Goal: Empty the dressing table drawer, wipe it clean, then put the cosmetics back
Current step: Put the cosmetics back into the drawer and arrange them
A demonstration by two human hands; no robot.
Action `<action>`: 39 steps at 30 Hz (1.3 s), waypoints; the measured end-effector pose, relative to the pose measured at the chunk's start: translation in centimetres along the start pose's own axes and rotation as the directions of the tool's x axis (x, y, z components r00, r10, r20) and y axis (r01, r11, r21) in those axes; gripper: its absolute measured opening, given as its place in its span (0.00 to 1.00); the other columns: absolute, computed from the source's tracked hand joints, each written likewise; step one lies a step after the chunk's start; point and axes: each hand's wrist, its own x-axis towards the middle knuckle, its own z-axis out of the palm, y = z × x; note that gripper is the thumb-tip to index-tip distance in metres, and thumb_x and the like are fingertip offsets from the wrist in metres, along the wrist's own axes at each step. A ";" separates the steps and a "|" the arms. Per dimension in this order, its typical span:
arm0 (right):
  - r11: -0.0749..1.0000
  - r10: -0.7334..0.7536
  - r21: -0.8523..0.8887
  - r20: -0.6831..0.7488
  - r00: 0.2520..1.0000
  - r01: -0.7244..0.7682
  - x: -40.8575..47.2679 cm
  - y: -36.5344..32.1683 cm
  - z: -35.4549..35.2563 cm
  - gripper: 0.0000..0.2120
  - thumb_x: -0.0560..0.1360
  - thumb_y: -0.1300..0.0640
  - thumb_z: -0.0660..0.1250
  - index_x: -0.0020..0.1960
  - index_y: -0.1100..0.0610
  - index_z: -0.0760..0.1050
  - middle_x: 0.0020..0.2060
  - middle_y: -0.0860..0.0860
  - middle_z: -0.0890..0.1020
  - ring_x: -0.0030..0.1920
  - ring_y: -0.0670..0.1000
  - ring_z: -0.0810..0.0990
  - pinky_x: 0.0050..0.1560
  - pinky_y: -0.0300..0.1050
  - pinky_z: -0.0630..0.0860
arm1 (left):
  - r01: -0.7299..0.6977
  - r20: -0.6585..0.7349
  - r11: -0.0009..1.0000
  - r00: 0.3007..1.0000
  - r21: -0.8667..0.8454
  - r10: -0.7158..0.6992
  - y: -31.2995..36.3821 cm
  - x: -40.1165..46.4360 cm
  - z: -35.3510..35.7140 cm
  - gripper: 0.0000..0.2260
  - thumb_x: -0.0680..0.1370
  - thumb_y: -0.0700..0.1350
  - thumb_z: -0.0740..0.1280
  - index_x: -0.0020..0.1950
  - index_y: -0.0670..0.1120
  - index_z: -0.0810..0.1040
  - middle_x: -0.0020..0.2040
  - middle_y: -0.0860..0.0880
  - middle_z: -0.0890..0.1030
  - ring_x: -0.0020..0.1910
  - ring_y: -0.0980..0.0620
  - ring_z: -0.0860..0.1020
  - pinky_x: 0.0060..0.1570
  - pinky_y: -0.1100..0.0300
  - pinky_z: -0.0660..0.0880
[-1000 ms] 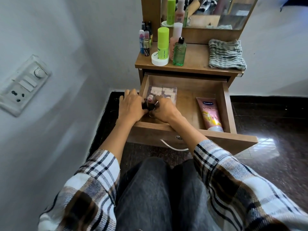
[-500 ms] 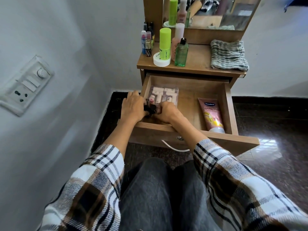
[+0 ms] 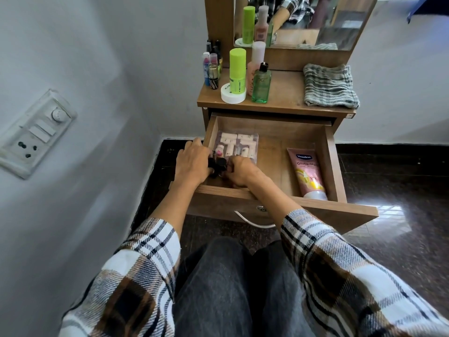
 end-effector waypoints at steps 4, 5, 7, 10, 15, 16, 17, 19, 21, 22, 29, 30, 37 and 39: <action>1.000 0.006 -0.006 -0.003 1.000 -0.006 -0.1 -0.1 0.0 0.16 0.76 0.56 0.64 0.62 0.61 0.72 0.58 0.60 0.77 0.58 0.59 0.77 0.57 0.48 0.74 | -0.015 -0.010 1.000 1.000 0.020 0.015 0.0 0.1 0.0 0.17 0.71 0.45 0.73 0.58 0.46 0.76 0.57 0.43 0.73 0.56 0.43 0.72 0.50 0.51 0.72; 1.000 0.008 -0.012 -0.007 1.000 -0.008 -0.1 -0.1 0.0 0.16 0.76 0.57 0.64 0.62 0.61 0.72 0.59 0.60 0.77 0.58 0.59 0.77 0.57 0.48 0.73 | -0.015 -0.013 1.000 1.000 0.014 0.015 0.1 0.1 0.1 0.17 0.70 0.44 0.73 0.58 0.45 0.75 0.57 0.43 0.73 0.56 0.43 0.72 0.49 0.51 0.73; 1.000 0.023 -0.021 -0.014 1.000 -0.023 -0.2 0.0 -0.1 0.17 0.75 0.56 0.65 0.63 0.61 0.72 0.59 0.60 0.77 0.59 0.59 0.76 0.58 0.48 0.73 | -0.014 -0.017 1.000 1.000 0.009 0.014 0.1 0.1 0.1 0.19 0.70 0.43 0.73 0.58 0.45 0.74 0.57 0.43 0.73 0.55 0.43 0.72 0.48 0.51 0.73; 0.997 0.074 0.020 -0.063 0.995 -0.073 -0.3 0.2 -0.1 0.16 0.73 0.57 0.65 0.59 0.60 0.74 0.55 0.58 0.79 0.56 0.59 0.77 0.56 0.49 0.76 | -0.012 -0.022 1.000 1.000 0.008 0.012 0.1 0.1 0.3 0.21 0.69 0.43 0.73 0.60 0.45 0.71 0.57 0.42 0.73 0.55 0.42 0.72 0.47 0.51 0.72; 0.984 0.116 0.164 -0.285 0.952 -0.071 -1.4 0.4 -0.5 0.06 0.70 0.61 0.64 0.47 0.57 0.75 0.45 0.55 0.80 0.45 0.57 0.78 0.42 0.45 0.72 | -0.004 -0.086 0.996 0.996 -0.090 -0.004 -0.1 -0.1 0.4 0.28 0.65 0.43 0.76 0.59 0.45 0.68 0.57 0.44 0.74 0.55 0.43 0.72 0.49 0.49 0.72; 0.979 0.095 0.201 -0.356 0.929 -0.023 -1.8 0.3 -0.6 0.03 0.70 0.61 0.64 0.44 0.56 0.73 0.43 0.54 0.80 0.43 0.56 0.77 0.40 0.44 0.70 | -0.007 -0.105 0.989 0.994 -0.144 -0.008 -0.3 -0.2 0.5 0.27 0.64 0.44 0.77 0.58 0.45 0.68 0.55 0.45 0.74 0.54 0.43 0.73 0.49 0.48 0.73; 0.973 0.067 0.227 -0.433 0.899 0.037 -2.1 0.2 -0.9 0.03 0.70 0.62 0.63 0.42 0.55 0.71 0.41 0.53 0.79 0.41 0.54 0.76 0.38 0.44 0.70 | -0.005 -0.118 0.975 0.993 -0.223 -0.022 -0.6 -0.3 0.5 0.27 0.63 0.46 0.77 0.57 0.46 0.67 0.54 0.46 0.74 0.53 0.44 0.73 0.49 0.48 0.74; 0.962 -0.021 0.214 -0.565 0.825 0.171 -2.3 -0.7 -2.0 0.04 0.72 0.64 0.63 0.43 0.56 0.71 0.41 0.52 0.79 0.41 0.52 0.77 0.39 0.47 0.74 | 0.003 -0.119 0.908 0.991 -0.419 -0.059 -1.1 -0.1 0.1 0.28 0.65 0.50 0.76 0.59 0.47 0.65 0.51 0.49 0.72 0.51 0.48 0.73 0.48 0.51 0.74; 0.954 -0.119 0.146 -0.616 0.779 0.262 -1.7 -2.2 -3.3 0.07 0.73 0.65 0.63 0.49 0.57 0.73 0.46 0.52 0.80 0.45 0.52 0.78 0.44 0.47 0.77 | 0.009 -0.126 0.810 0.987 -0.587 -0.102 -1.3 0.8 -0.8 0.30 0.69 0.53 0.72 0.65 0.47 0.63 0.51 0.51 0.68 0.50 0.51 0.71 0.47 0.56 0.72; 0.950 -0.163 0.110 -0.624 0.764 0.293 -1.1 -3.3 -3.9 0.10 0.74 0.66 0.62 0.53 0.57 0.73 0.48 0.53 0.80 0.47 0.52 0.79 0.45 0.46 0.78 | 0.004 -0.149 0.768 0.980 -0.641 -0.130 -1.4 1.5 -1.2 0.28 0.71 0.52 0.70 0.67 0.48 0.62 0.51 0.52 0.67 0.49 0.52 0.71 0.46 0.59 0.71; 0.930 -0.336 -0.092 -0.600 0.726 0.355 6.0 -10.1 -6.8 0.26 0.78 0.67 0.55 0.75 0.54 0.58 0.71 0.59 0.66 0.63 0.57 0.74 0.59 0.52 0.74 | -0.139 -0.453 0.741 0.858 -0.657 -0.241 -2.0 10.1 -4.4 0.16 0.79 0.36 0.59 0.66 0.42 0.69 0.61 0.44 0.72 0.56 0.54 0.72 0.52 0.70 0.71; 0.943 -0.318 -0.113 -0.592 0.741 0.314 7.0 -10.7 -7.0 0.27 0.79 0.66 0.55 0.76 0.54 0.55 0.73 0.59 0.61 0.66 0.57 0.72 0.62 0.51 0.73 | -0.150 -0.446 0.727 0.865 -0.670 -0.232 -2.0 11.2 -4.6 0.16 0.80 0.37 0.59 0.67 0.42 0.69 0.63 0.44 0.71 0.59 0.53 0.71 0.58 0.67 0.71; 0.989 -0.142 -0.131 -0.650 0.746 0.074 11.7 -11.6 -6.8 0.29 0.81 0.64 0.56 0.76 0.62 0.46 0.75 0.62 0.55 0.73 0.55 0.63 0.67 0.45 0.70 | 0.015 -0.111 0.490 0.968 -0.871 -0.226 -3.3 16.2 -4.2 0.19 0.81 0.42 0.57 0.71 0.37 0.62 0.69 0.39 0.68 0.68 0.45 0.68 0.64 0.57 0.69; 0.993 -0.100 -0.119 -0.686 0.721 0.025 12.3 -11.7 -6.6 0.26 0.82 0.63 0.53 0.75 0.65 0.46 0.74 0.63 0.58 0.72 0.55 0.65 0.67 0.43 0.68 | 0.032 -0.079 0.519 0.978 -0.854 -0.191 -3.6 17.3 -3.6 0.18 0.81 0.40 0.57 0.69 0.34 0.63 0.67 0.37 0.70 0.66 0.43 0.70 0.57 0.67 0.71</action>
